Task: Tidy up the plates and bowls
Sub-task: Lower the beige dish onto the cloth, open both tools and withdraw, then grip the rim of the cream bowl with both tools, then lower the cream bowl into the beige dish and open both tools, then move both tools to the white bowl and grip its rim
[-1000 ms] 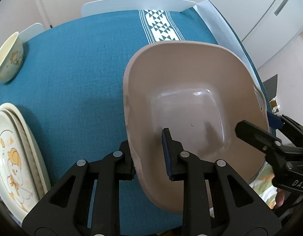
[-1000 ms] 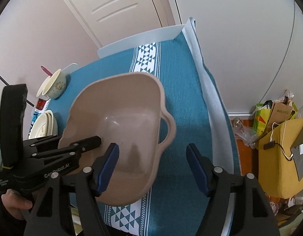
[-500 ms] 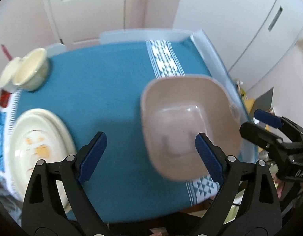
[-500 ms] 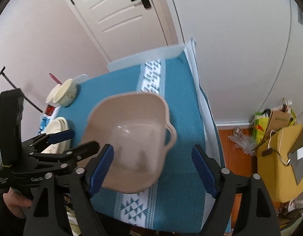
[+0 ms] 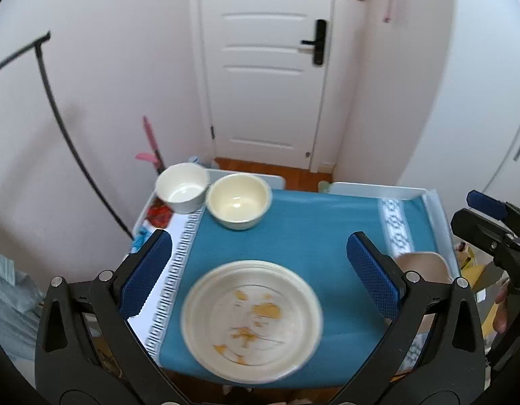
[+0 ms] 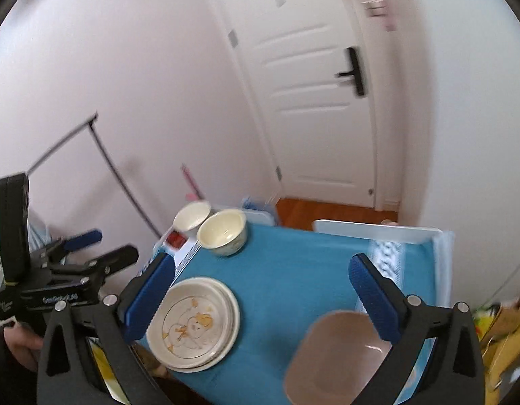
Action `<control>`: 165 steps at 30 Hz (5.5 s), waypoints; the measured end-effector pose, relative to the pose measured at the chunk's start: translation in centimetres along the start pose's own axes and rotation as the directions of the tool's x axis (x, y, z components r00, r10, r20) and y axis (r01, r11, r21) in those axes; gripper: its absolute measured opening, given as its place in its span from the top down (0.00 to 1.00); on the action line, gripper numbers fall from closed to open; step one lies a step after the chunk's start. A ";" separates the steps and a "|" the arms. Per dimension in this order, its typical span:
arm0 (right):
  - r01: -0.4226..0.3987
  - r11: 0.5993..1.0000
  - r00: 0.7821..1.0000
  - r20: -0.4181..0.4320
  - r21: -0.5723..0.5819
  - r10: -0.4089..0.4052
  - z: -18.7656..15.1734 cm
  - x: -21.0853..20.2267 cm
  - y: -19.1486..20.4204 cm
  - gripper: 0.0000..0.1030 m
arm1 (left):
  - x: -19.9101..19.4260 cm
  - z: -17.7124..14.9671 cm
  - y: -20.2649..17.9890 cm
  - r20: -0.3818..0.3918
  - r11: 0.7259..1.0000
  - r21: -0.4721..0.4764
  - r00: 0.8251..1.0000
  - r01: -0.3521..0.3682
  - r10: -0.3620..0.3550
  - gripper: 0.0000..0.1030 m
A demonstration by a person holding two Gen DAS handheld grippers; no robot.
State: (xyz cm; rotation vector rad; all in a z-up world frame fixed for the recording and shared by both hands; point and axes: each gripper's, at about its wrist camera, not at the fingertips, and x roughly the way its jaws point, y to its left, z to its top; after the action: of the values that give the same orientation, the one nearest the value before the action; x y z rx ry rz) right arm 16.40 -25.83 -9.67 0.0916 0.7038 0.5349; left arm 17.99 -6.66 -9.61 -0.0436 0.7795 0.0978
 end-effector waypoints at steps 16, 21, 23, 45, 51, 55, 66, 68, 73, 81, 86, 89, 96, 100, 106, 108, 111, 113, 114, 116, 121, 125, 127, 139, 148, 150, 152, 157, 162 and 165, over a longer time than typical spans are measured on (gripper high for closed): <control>0.153 0.985 0.933 -0.339 0.082 -0.117 5.0 23.5 5.0 0.01 | 18.9 2.2 13.3 -0.267 0.973 -0.192 0.947 0.131 -0.180 0.15; 0.138 0.979 0.910 -0.409 0.152 -0.065 3.2 29.3 4.0 0.28 | 24.6 1.6 12.7 -0.328 0.956 -0.201 0.904 0.216 -0.273 0.42; 0.149 0.973 0.899 -0.434 0.178 -0.058 2.5 30.6 3.5 0.35 | 26.2 1.3 12.3 -0.348 0.953 -0.196 0.892 0.232 -0.288 0.52; 0.147 0.957 0.905 -0.424 0.249 -0.029 1.2 32.6 3.3 0.85 | 26.8 1.6 10.0 -0.335 0.965 -0.105 0.906 0.239 -0.261 0.84; 0.131 0.960 0.941 -0.336 0.246 -0.042 2.5 28.3 3.9 0.85 | 21.8 2.8 7.7 -0.264 0.969 -0.041 0.932 0.245 -0.247 0.84; 0.127 0.962 0.959 -0.277 0.240 -0.058 3.2 23.8 4.1 0.84 | 17.5 3.5 5.7 -0.224 0.964 -0.029 0.939 0.263 -0.263 0.84; 0.169 0.954 0.972 -0.204 0.247 -0.119 1.9 9.8 1.3 0.85 | 7.6 1.9 -4.1 -0.193 0.944 0.024 0.928 0.329 -0.318 0.84; 0.187 0.949 0.970 -0.200 0.253 -0.137 1.3 7.6 0.0 0.85 | 7.0 1.1 -6.4 -0.203 0.935 0.029 0.918 0.352 -0.339 0.84; 0.242 0.930 0.960 -0.206 0.275 -0.189 -0.8 2.8 -4.1 0.85 | 6.2 -1.4 -12.3 -0.259 0.907 0.042 0.881 0.419 -0.395 0.84; 0.331 0.884 0.929 -0.280 0.330 -0.244 -5.9 -0.6 -9.4 0.85 | 8.0 -5.8 -18.9 -0.384 0.882 0.088 0.833 0.462 -0.398 0.84; 0.358 0.858 0.911 -0.339 0.368 -0.234 -9.6 0.2 -11.6 0.85 | 10.2 -8.4 -20.6 -0.446 0.885 0.118 0.820 0.450 -0.358 0.84; 0.368 0.854 0.899 -0.374 0.367 -0.226 -11.3 1.0 -12.4 0.85 | 11.6 -9.7 -21.1 -0.479 0.888 0.131 0.812 0.441 -0.333 0.84; 0.386 0.851 0.880 -0.420 0.357 -0.223 -13.2 2.1 -13.3 0.85 | 13.2 -11.6 -21.9 -0.513 0.893 0.161 0.809 0.419 -0.287 0.84; 0.402 0.856 0.868 -0.432 0.324 -0.245 -13.4 2.5 -13.3 0.85 | 13.7 -12.1 -22.6 -0.507 0.893 0.199 0.822 0.403 -0.258 0.84; 0.407 0.859 0.861 -0.445 0.311 -0.247 -13.7 3.0 -13.7 0.85 | 14.0 -12.3 -23.0 -0.506 0.892 0.224 0.829 0.393 -0.238 0.84; 0.409 0.860 0.857 -0.453 0.305 -0.246 -13.9 3.2 -13.7 0.85 | 13.9 -12.3 -23.2 -0.504 0.888 0.242 0.833 0.391 -0.229 0.84; 0.412 0.859 0.853 -0.461 0.305 -0.246 -14.1 3.3 -13.6 0.85 | 13.6 -12.3 -23.2 -0.502 0.885 0.259 0.837 0.386 -0.218 0.84; 0.417 0.861 0.849 -0.462 0.292 -0.255 -13.9 3.3 -13.4 0.85 | 13.5 -12.3 -23.3 -0.499 0.884 0.268 0.840 0.384 -0.214 0.84; 0.421 0.862 0.846 -0.464 0.282 -0.261 -13.8 3.3 -13.4 0.85 | 13.5 -12.2 -23.4 -0.498 0.882 0.273 0.841 0.383 -0.211 0.84; 0.424 0.864 0.843 -0.466 0.272 -0.268 -13.8 3.4 -13.4 0.85 | 13.3 -12.1 -23.4 -0.497 0.881 0.279 0.842 0.383 -0.209 0.84; 0.430 0.857 0.846 -0.458 0.283 -0.273 -13.5 2.8 -13.3 0.85 | 12.9 -11.7 -23.2 -0.488 0.881 0.279 0.846 0.382 -0.213 0.84; 0.431 0.856 0.850 -0.446 0.284 -0.281 -13.0 2.1 -13.3 0.85 | 12.3 -11.1 -23.0 -0.480 0.880 0.286 0.851 0.380 -0.212 0.84; 0.429 0.856 0.856 -0.431 0.289 -0.284 -12.6 1.4 -13.1 0.85 | 11.6 -10.6 -22.8 -0.473 0.878 0.283 0.852 0.387 -0.223 0.84; 0.246 0.940 0.958 -0.208 0.237 -0.198 -4.1 -1.8 -8.9 0.85 | 2.3 -2.2 -15.1 -0.189 0.937 0.205 0.951 0.281 -0.244 0.46; -0.017 1.000 0.993 -0.118 -0.009 0.016 5.5 3.2 0.0 0.09 | -1.4 2.2 -1.1 0.025 0.996 -0.085 1.000 0.009 -0.007 0.02; -0.080 0.993 0.989 -0.133 -0.086 0.069 7.2 5.0 2.4 0.04 | -1.0 2.9 2.5 0.027 0.984 -0.175 0.999 -0.018 0.023 0.02; -0.143 0.975 0.981 -0.152 -0.173 0.117 8.6 7.2 4.9 0.01 | -0.2 3.4 5.6 0.012 0.970 -0.241 0.999 -0.042 0.047 0.02; -0.173 0.958 0.959 -0.262 -0.231 0.110 11.4 14.1 8.5 0.01 | 3.7 3.9 12.4 -0.059 0.927 -0.365 0.996 -0.082 0.065 0.02; -0.187 0.941 0.929 -0.361 -0.283 0.076 13.0 22.5 12.1 0.01 | 9.7 3.0 17.3 -0.127 0.869 -0.491 0.992 -0.065 0.003 0.03; -0.203 0.945 0.888 -0.455 -0.256 0.067 12.2 29.4 12.8 0.01 | 14.9 2.3 19.2 -0.184 0.851 -0.522 0.982 -0.055 -0.050 0.16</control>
State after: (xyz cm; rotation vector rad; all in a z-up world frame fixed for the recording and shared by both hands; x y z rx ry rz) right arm 37.23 0.96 -14.51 -0.2753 1.0579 0.8064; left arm 28.14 13.65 -18.47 -0.5836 0.9274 0.3135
